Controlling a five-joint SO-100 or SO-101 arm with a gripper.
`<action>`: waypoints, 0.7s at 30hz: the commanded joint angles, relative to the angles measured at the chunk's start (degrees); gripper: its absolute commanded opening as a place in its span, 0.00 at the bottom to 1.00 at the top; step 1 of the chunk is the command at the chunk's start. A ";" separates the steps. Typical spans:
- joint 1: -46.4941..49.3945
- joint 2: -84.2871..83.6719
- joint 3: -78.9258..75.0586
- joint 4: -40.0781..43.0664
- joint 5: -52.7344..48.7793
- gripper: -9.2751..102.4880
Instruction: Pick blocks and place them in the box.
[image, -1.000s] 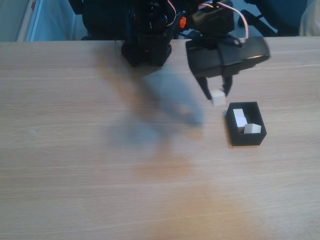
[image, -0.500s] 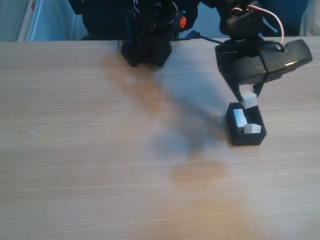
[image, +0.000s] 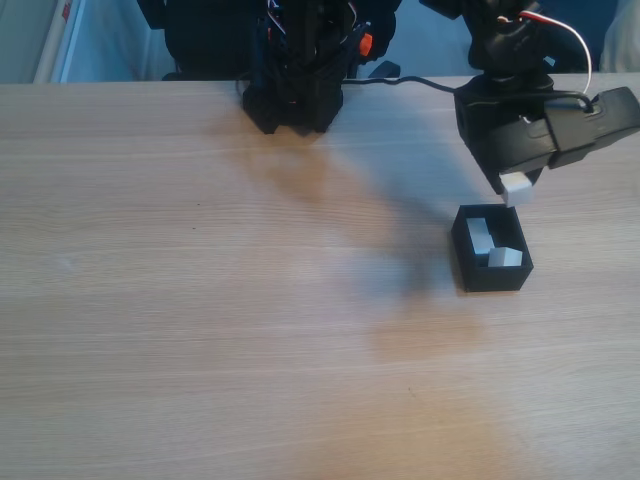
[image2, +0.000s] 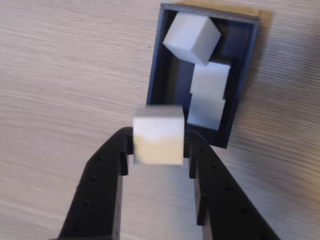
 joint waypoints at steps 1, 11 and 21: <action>-0.53 0.35 -3.25 -0.79 0.35 0.18; 3.16 5.27 0.09 2.72 -0.62 0.08; 15.91 32.70 28.48 0.18 -18.46 0.08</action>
